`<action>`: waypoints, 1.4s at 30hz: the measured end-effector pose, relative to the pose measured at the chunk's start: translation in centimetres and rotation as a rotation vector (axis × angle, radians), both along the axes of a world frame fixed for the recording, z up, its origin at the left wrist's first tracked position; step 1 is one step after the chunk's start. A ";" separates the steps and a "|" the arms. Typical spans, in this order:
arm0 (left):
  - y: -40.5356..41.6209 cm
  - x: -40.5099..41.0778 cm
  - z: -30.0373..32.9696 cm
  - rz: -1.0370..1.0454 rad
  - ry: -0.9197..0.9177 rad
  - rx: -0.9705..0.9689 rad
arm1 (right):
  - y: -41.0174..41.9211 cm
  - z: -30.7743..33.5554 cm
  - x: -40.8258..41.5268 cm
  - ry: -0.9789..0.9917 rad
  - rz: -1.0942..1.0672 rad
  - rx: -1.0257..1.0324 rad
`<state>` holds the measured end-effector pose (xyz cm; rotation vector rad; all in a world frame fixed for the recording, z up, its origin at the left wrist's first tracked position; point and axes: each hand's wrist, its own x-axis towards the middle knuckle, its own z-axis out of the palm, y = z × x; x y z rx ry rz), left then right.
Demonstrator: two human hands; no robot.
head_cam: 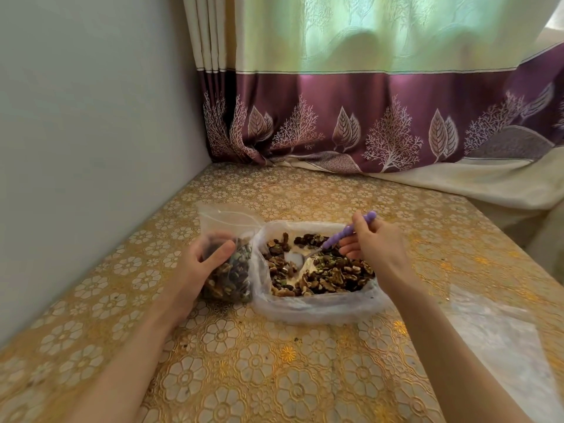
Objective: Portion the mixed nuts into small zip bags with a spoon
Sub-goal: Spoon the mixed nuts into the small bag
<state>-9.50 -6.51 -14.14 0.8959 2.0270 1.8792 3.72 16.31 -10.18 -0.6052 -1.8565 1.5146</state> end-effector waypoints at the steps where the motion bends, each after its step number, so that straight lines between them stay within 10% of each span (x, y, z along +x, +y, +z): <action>1: 0.0 0.0 0.0 0.001 -0.001 0.000 | -0.1 0.0 0.0 -0.011 0.013 -0.033; 23: 0.7 0.6 0.3 -0.052 0.038 -0.224 | 0.6 1.1 0.6 0.191 -0.034 -0.312; 42: 0.8 0.9 0.3 -0.049 0.010 -0.169 | -4.4 2.8 0.4 0.399 0.323 0.206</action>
